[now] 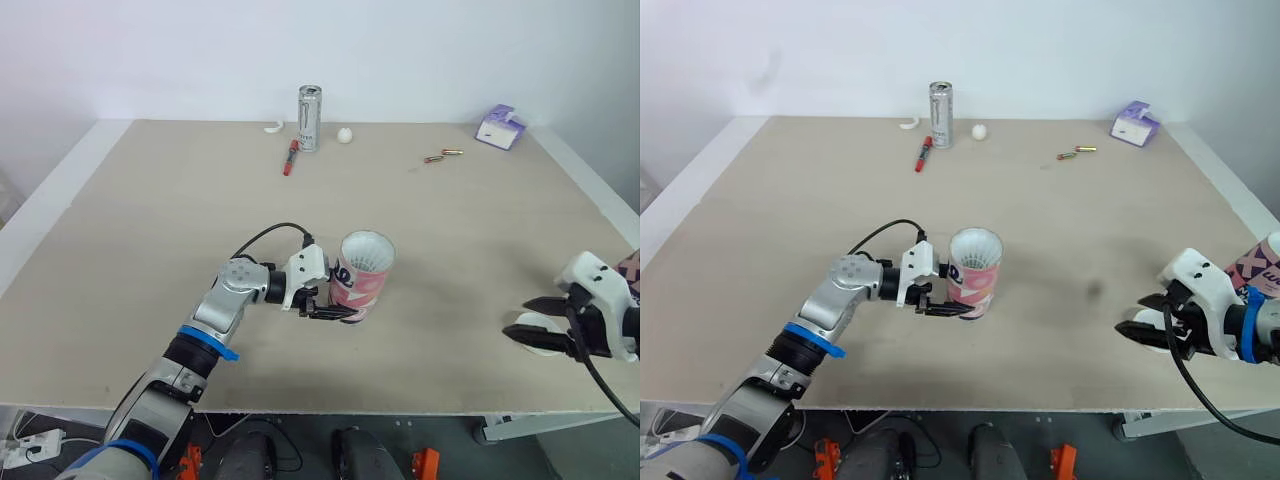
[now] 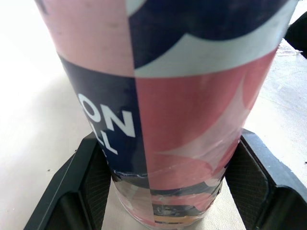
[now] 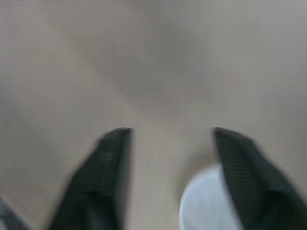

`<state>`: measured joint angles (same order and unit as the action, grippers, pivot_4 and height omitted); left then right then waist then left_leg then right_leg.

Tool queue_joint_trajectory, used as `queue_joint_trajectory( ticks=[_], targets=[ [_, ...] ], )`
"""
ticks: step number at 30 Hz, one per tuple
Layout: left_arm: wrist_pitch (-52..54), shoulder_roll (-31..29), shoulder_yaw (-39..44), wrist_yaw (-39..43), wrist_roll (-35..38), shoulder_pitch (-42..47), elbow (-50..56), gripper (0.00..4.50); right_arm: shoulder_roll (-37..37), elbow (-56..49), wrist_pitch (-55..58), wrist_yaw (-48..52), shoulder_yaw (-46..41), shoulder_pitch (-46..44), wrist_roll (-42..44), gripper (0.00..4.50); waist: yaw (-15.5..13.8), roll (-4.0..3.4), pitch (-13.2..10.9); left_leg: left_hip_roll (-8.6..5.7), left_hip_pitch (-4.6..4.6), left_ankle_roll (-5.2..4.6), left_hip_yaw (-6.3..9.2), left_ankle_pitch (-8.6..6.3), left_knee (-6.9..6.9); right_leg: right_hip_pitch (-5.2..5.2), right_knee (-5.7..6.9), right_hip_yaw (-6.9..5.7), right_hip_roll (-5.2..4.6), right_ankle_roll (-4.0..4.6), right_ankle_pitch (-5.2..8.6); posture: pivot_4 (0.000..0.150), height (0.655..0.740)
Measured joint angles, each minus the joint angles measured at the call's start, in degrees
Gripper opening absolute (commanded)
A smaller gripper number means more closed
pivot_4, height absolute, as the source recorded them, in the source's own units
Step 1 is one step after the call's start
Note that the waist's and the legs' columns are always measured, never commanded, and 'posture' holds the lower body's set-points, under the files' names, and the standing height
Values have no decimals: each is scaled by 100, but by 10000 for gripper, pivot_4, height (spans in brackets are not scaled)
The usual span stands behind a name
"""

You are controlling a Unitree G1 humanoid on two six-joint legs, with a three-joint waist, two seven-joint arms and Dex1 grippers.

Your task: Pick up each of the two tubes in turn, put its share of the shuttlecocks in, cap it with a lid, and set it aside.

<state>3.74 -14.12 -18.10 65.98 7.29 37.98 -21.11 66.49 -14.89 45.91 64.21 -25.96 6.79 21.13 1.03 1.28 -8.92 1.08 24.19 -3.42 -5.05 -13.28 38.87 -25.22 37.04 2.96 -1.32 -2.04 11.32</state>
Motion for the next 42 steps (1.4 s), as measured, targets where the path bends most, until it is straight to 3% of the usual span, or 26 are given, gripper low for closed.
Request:
queue_joint_trajectory(
  ticks=[7, 20, 23, 27, 30, 31, 32, 33, 42],
  targets=[
    [91, 11, -2, 76, 36, 14, -23, 32088, 23, 151, 26, -64, -74, 131, -102, 44328, 0, 1, 0, 0, -1, -4, -1, 2, 0, 1, 0, 1, 1, -2, -1, 1500, 7400],
    [409, 51, 48, 81, 180, 31, -25, 32088, 19, 749, -211, -366, 729, -91, -372, 44328, 0, 0, 1, -4, 0, -4, 1, 2, -1, 3, -1, 8, 1, -9, 4, 1500, 7400],
    [407, 52, 48, 80, 179, 31, -24, 32088, 1, 787, -213, -407, 754, -91, -398, 37440, 0, 0, 1, -5, 0, -4, 0, 2, -1, 2, -2, 9, 0, -9, 4, 1500, 7400],
    [383, 51, 39, 74, 168, 31, -26, 32088, -4, 827, -378, -499, 959, -91, -546, 19081, 0, 0, 2, -6, -1, -4, 0, 2, -1, 2, -1, 11, 1, -10, 3, 1500, 7400],
    [375, 56, 36, 71, 165, 31, -27, 32088, -4, 823, -437, -498, 990, -91, -562, 12620, 0, 2, 2, -6, -2, -4, -1, 2, 0, 4, -2, 11, 0, -12, 2, 1500, 7400],
    [369, 57, 35, 70, 164, 32, -27, 32088, -4, 823, -499, -517, 1003, -91, -585, 5397, 0, 2, 2, -7, -2, -4, -2, 2, 0, 4, -2, 13, 0, -13, 2, 1500, 7400],
    [367, 57, 34, 70, 164, 32, -28, 32088, -3, 823, -530, -533, 1011, -90, -610, 4990, 0, 2, 2, -7, -2, -4, -2, 2, 0, 4, -2, 13, -1, -13, 2, 1500, 7400],
    [366, 57, 34, 70, 163, 32, -29, 32088, -3, 820, -595, -537, 1026, -87, -641, 340, 0, 5, 3, -7, -2, -4, -2, 2, 0, 4, -3, 13, 0, -13, 2, 1500, 7400],
    [362, 55, 41, 75, 167, 36, -65, 32088, 28, 758, -1059, -487, 1048, -105, -811, 340, -1, 11, 7, -8, -3, -4, -3, 2, 0, 4, -3, 15, 0, -14, 1, 1500, 7400]
  ],
)
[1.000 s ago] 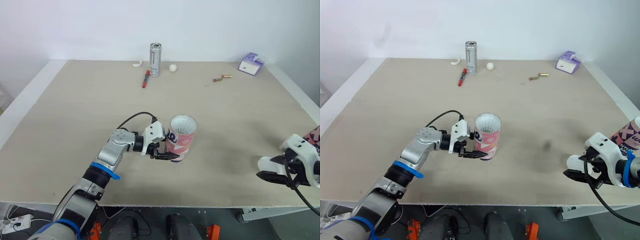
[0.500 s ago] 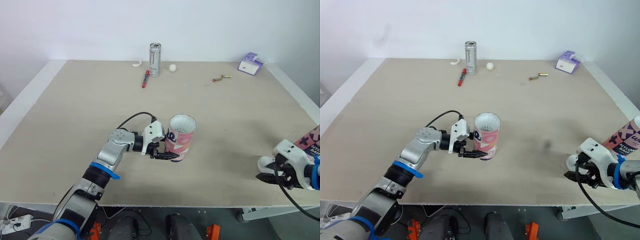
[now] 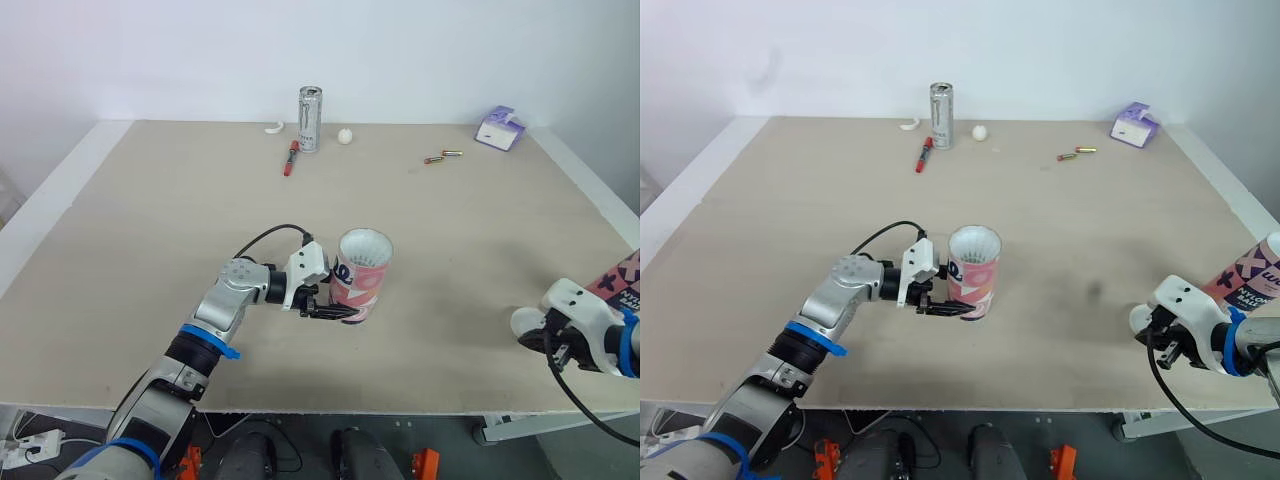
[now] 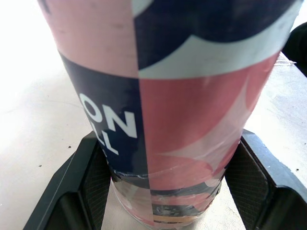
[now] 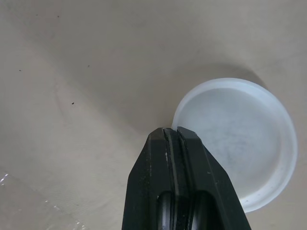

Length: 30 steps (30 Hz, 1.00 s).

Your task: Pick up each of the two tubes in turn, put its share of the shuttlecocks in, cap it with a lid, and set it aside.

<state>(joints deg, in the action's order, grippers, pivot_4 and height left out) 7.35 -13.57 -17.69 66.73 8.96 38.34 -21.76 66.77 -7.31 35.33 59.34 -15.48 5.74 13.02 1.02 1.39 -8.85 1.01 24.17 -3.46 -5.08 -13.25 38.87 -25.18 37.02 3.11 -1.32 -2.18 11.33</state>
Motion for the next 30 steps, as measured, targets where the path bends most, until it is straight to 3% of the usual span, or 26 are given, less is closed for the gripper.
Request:
queue_joint_trajectory(
  ticks=[9, 14, 15, 17, 21, 30],
  targets=[
    [7, 2, 1, 9, 4, 43, -61, 32088, 658, -776, -991, 746, -71, -1169, 212, 340, 6, 0, 0, 3, -2, -2, 2, 1, 0, -1, 0, -7, 1, 1, 0, 1500, 7400],
    [46, -7, 10, 89, 15, 130, -134, 32088, 839, -977, -1533, 1227, 251, -2468, 516, 340, 9, -8, -1, 3, 1, -1, -5, 0, -2, -7, -2, -6, -5, 3, 1, 1500, 7400],
    [62, -30, 18, 137, 20, 140, -175, 32088, 777, -1109, -1739, 1492, 678, -3426, 634, 340, 23, 1, -4, 9, -2, 0, -6, 0, -3, -8, -2, -10, -3, 10, 0, 1500, 7400],
    [118, -12, -2, 139, 15, 194, -198, 32088, 538, -1414, -1859, 1738, 1121, -4257, 845, 340, 16, 10, -3, 16, -4, 0, -1, 0, -3, -5, -3, -26, -3, 21, -1, 1500, 7400],
    [136, -16, -5, 179, 10, 235, -224, 32088, -123, -1393, -1929, 2099, 1995, -5239, 871, 340, 15, 9, -1, 18, 5, 0, -19, 0, -2, -15, -5, -32, -21, 30, -9, 1500, 7400],
    [129, 74, -36, 161, 4, 254, -239, 32088, -744, -586, -2548, 2775, 2894, -5846, 315, 340, -13, 11, 0, 12, 13, 5, -17, -4, -2, -16, -5, -47, -37, 63, -19, 1500, 7400]
  ],
)
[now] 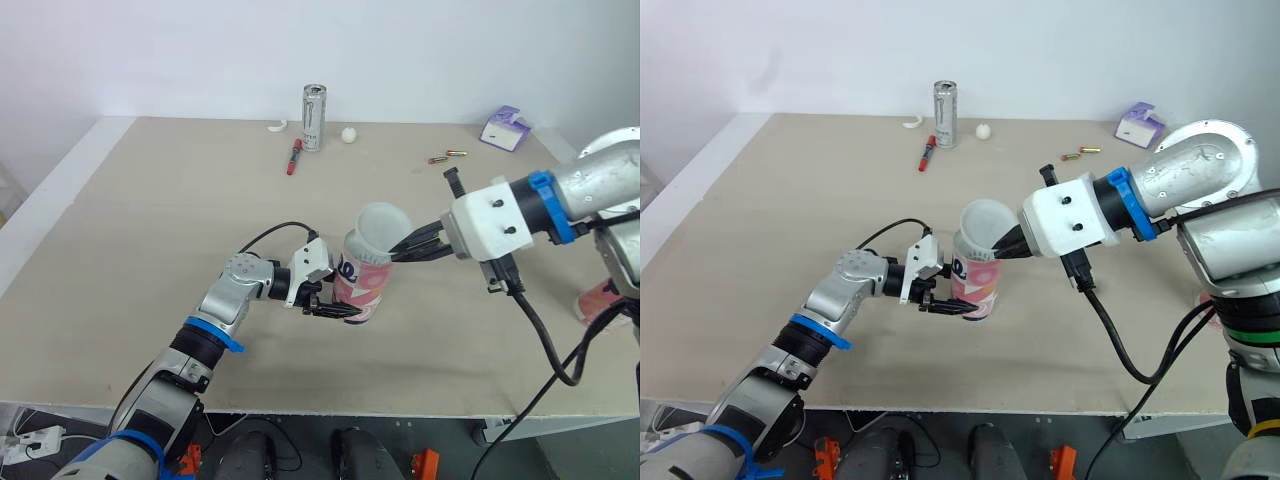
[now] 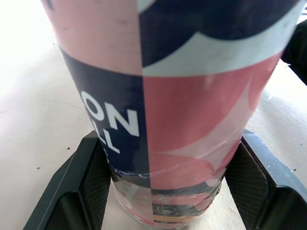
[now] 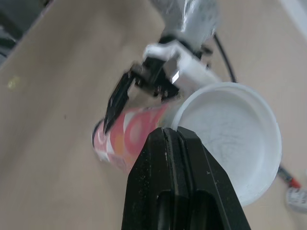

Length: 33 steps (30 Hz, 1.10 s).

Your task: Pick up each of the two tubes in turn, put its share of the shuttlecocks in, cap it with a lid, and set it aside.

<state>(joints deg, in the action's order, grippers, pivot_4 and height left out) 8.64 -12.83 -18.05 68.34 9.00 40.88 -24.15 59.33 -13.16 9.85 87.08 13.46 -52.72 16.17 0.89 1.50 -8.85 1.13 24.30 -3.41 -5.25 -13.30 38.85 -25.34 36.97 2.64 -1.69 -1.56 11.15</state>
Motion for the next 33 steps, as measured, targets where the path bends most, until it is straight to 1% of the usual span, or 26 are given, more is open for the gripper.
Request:
queue_joint_trajectory(
  ticks=[3, 14, 27, 33],
  targets=[
    [3, 0, 0, -23, 0, -12, 8, 32088, -144, 237, -200, 144, 94, -104, -143, 340, 0, 0, 0, 0, -1, 0, 4, 0, 0, 1, 1, -5, 1, 1, 0, 1500, 7400],
    [11, 1, 3, -41, 0, -27, 29, 32088, -450, 438, -325, 259, 235, -209, -205, 340, 2, 0, 0, 1, -1, 0, 5, 0, 0, 2, 2, -6, 1, 2, 0, 1500, 7400],
    [31, 1, 2, -93, -1, -95, 122, 32088, -441, 515, -385, 275, 258, -209, -240, 340, 2, 0, 0, 1, -1, 0, 5, 0, 0, 2, 2, -7, 0, 3, -1, 1500, 7400],
    [50, -1, 2, -135, -1, -118, 162, 32088, -395, 492, -81, 282, 245, -209, -81, 340, 3, 0, 0, 1, -1, 0, 6, 0, 0, 2, 2, -8, -2, 3, 0, 1500, 7400]
  ],
)
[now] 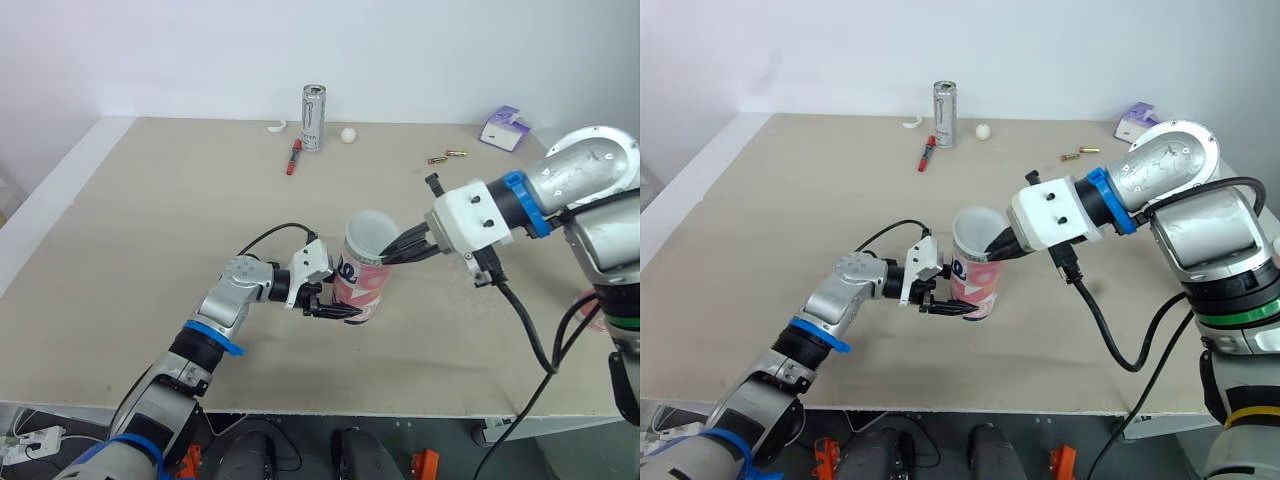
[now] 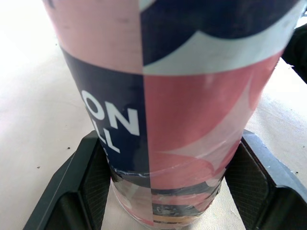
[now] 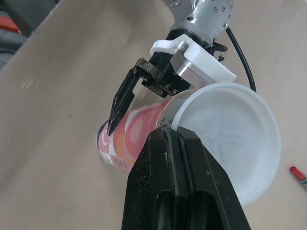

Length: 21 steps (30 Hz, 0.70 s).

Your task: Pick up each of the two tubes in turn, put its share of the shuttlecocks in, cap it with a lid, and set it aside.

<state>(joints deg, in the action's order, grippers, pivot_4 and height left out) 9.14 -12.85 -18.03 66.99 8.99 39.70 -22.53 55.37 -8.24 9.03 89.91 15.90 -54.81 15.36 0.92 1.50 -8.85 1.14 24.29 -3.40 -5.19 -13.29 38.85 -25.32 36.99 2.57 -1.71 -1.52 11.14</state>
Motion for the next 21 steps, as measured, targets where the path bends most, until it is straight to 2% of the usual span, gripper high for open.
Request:
queue_joint_trajectory(
  ticks=[9, 21],
  targets=[
    [8, 1, -1, -15, 1, -3, 5, 32088, 86, -297, 686, 6, -35, 9, 387, 340, 0, 0, 0, 0, 0, 0, 1, 0, 0, 0, 0, -8, -16, 1, 0, 1500, 7400],
    [20, 2, 0, -18, 3, -3, 6, 32088, 62, -257, 710, 14, -33, 8, 384, 340, 0, 0, 0, 0, 0, 0, 1, 0, 0, 0, 0, -9, -15, 0, 0, 1500, 7400]
  ],
)
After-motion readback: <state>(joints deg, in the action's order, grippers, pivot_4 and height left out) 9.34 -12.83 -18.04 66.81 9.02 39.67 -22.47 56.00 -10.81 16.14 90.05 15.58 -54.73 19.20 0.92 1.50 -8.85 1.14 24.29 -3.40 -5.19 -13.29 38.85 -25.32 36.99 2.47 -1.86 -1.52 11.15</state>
